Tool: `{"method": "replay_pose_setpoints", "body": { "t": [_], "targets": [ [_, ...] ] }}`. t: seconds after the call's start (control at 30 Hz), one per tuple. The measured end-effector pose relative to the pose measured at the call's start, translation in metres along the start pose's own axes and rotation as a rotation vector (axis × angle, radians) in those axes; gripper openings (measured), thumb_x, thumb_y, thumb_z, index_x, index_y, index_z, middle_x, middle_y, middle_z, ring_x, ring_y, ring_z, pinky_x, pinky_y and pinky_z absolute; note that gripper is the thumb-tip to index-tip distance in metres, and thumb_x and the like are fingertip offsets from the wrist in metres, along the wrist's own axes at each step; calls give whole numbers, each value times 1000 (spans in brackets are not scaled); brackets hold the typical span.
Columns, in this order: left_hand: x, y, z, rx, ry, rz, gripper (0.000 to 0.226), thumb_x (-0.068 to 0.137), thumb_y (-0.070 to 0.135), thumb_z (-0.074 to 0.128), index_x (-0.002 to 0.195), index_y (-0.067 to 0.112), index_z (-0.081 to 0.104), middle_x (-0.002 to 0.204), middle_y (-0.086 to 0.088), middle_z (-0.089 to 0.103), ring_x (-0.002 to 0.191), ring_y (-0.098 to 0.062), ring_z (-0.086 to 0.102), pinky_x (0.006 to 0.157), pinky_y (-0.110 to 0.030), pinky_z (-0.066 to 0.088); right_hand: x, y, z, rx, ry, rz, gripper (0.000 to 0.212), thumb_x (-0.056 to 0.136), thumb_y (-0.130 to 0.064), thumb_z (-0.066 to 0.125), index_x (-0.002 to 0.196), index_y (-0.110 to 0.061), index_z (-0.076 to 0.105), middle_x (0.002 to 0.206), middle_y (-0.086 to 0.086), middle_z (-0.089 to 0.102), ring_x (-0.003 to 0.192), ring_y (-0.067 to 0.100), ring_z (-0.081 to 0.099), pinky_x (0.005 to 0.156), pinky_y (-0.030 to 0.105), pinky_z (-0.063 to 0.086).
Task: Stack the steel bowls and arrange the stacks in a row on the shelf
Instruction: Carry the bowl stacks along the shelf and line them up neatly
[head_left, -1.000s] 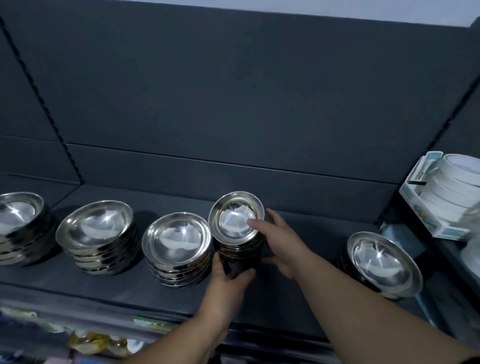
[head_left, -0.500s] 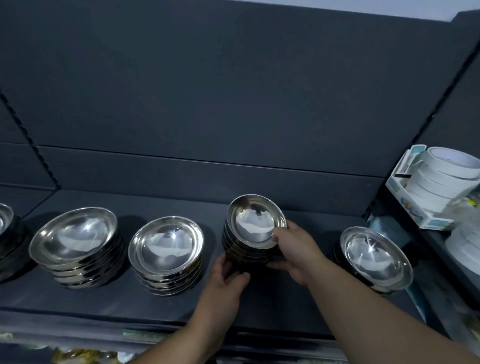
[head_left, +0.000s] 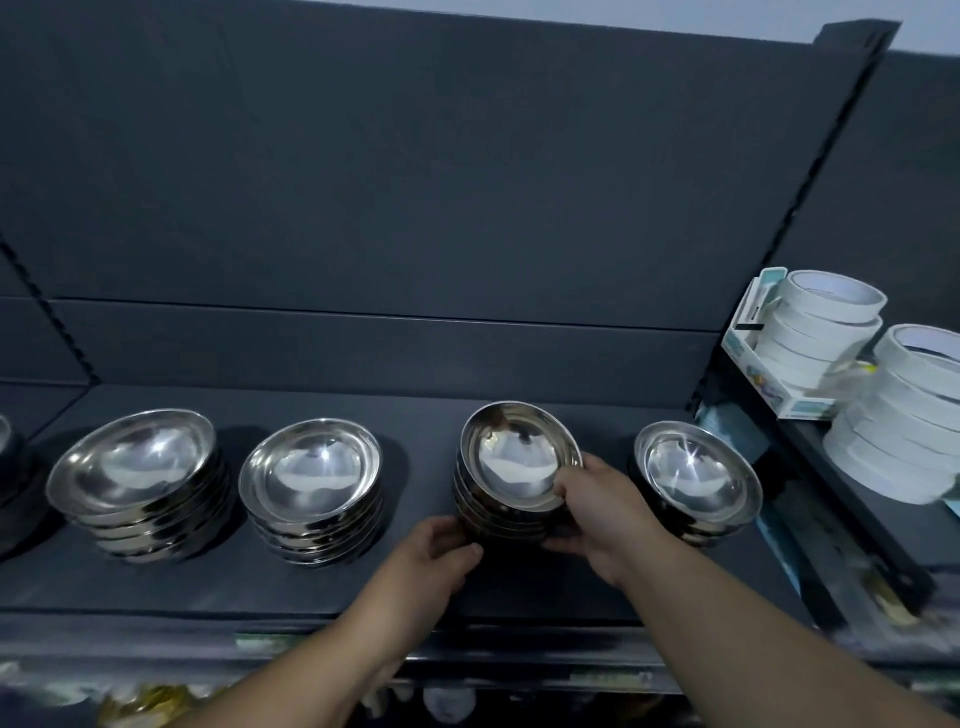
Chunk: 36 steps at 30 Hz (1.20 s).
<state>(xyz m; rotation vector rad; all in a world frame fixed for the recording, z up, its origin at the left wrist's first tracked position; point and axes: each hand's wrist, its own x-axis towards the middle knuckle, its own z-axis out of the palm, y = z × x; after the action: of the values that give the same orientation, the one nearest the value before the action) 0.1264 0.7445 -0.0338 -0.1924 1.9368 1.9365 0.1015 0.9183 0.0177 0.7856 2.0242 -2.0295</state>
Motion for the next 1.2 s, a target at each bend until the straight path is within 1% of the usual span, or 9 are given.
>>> {"method": "replay_pose_setpoints", "body": {
  "t": [0.17, 0.23, 0.3, 0.43, 0.6, 0.9, 1.03, 1.1, 1.2],
  "targets": [
    [-3, 6, -9, 115, 91, 49, 14, 93, 10, 58, 105, 14, 65, 86, 6, 72, 80, -7, 65, 85, -28, 50, -3, 7, -3, -21, -14, 15, 33, 86, -2, 42, 103, -21, 62, 88, 6, 66, 83, 28, 60, 75, 44, 54],
    [-5, 14, -11, 199, 182, 93, 22, 95, 23, 57, 114, 16, 65, 100, 1, 74, 97, -15, 67, 99, -39, 48, -3, 9, -3, -32, -19, 16, 33, 86, -2, 42, 101, -22, 63, 86, 5, 66, 80, 27, 60, 77, 45, 54],
    [-8, 28, -10, 289, 238, 146, 30, 97, 33, 52, 121, 19, 64, 117, 0, 70, 115, -16, 61, 106, -35, 42, -5, 9, -3, -42, -29, 12, 33, 87, -4, 42, 101, -24, 64, 85, 4, 67, 78, 26, 60, 77, 44, 54],
    [-12, 51, 1, 459, 242, 267, 34, 99, 33, 47, 123, 16, 64, 118, 13, 60, 113, -1, 50, 96, -15, 29, -9, 6, -1, -152, -30, -45, 28, 91, -14, 42, 105, -25, 64, 101, 3, 71, 87, 23, 62, 78, 37, 52],
    [-11, 55, 6, 507, 221, 264, 28, 98, 35, 46, 115, 25, 66, 111, 10, 69, 106, -7, 60, 89, -21, 38, -12, -4, -1, -307, -21, -198, 37, 94, -17, 41, 125, -28, 56, 117, -4, 63, 108, 17, 57, 90, 31, 43],
    [-5, 66, 0, 634, 255, 294, 27, 97, 35, 49, 112, 25, 69, 109, 5, 70, 104, -11, 62, 91, -24, 44, -8, -12, -1, -375, 112, -344, 30, 95, -17, 42, 95, -3, 69, 98, 17, 72, 88, 30, 67, 83, 43, 54],
    [-3, 80, -2, 587, 304, 294, 25, 90, 31, 56, 112, 31, 68, 101, 5, 73, 98, -15, 67, 95, -32, 49, -5, -13, -3, -301, 82, -312, 28, 92, -17, 44, 97, -12, 70, 97, 10, 74, 97, 30, 68, 87, 43, 54],
    [0, 88, -5, 574, 303, 279, 28, 84, 33, 55, 107, 30, 70, 92, 8, 75, 92, -17, 70, 92, -39, 53, -5, -11, -3, -265, 56, -317, 27, 94, -31, 47, 103, -19, 70, 98, 3, 74, 97, 25, 68, 92, 47, 55],
    [3, 98, -10, 567, 304, 274, 28, 81, 30, 55, 102, 30, 72, 82, 8, 76, 84, -15, 72, 86, -40, 57, -8, -8, -3, -175, 96, -317, 58, 91, -63, 34, 115, -21, 67, 111, 0, 71, 107, 23, 65, 98, 46, 51]
  ]
}}
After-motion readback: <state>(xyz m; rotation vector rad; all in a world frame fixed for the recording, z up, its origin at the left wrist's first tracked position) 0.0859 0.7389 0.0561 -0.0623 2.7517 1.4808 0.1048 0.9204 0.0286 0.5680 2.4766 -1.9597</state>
